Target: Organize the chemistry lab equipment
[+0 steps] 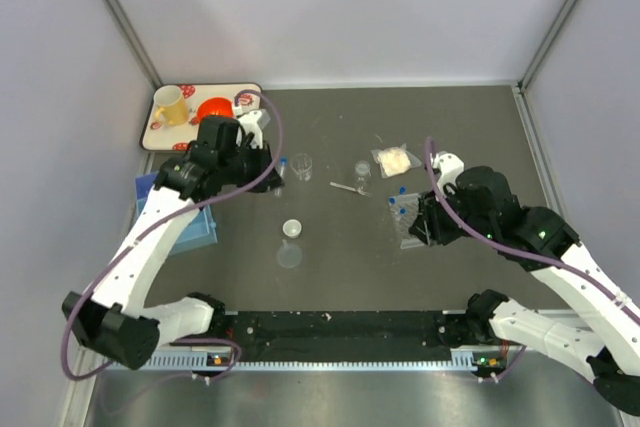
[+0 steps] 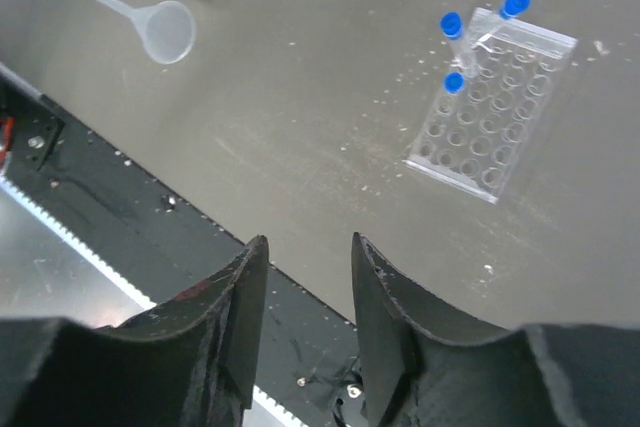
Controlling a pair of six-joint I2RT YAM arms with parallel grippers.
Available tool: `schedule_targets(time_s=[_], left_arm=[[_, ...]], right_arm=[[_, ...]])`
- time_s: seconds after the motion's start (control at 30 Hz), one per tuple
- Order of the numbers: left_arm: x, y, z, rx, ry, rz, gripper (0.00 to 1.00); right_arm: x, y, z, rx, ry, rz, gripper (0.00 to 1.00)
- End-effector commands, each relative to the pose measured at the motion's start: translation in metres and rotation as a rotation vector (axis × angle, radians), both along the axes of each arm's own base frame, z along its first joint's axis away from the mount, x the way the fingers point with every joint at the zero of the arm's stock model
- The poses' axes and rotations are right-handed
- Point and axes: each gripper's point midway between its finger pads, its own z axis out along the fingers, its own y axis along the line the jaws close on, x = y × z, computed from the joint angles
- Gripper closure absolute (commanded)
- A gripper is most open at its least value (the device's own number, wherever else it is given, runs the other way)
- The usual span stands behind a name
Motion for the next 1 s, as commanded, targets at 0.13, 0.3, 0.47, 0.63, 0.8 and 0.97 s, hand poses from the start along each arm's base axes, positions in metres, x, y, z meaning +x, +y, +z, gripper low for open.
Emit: schedule_targets(time_s=[0.13,0.3,0.47,0.63,0.8,0.97], left_arm=[[-0.092,-0.062,0.031,-0.173,-0.030,-0.515,1.00],[-0.145,-0.095,0.019,-0.219,0.030,-0.762,1.00],[-0.189,-0.112,0.024,-0.258,0.027,-0.952,1.00],[-0.228,-0.118,0.037,-0.312,-0.026,-1.128,0.99],[-0.247,-0.121,0.039,-0.330,-0.054,-1.201,0.99],[-0.253,-0.125,0.037,-0.337,-0.050,-1.227,0.99]], right_arm=[[-0.036,0.053,0.026,0.234,0.048,0.316,0.51],[-0.060,0.080,0.040,0.374,0.101,0.520,0.50],[-0.087,0.099,0.057,0.497,0.123,0.708,0.48],[-0.110,0.105,0.062,0.513,0.133,0.814,0.48],[-0.129,0.114,0.063,0.507,0.126,0.883,0.48],[-0.129,0.124,0.054,0.475,0.129,0.882,0.49]])
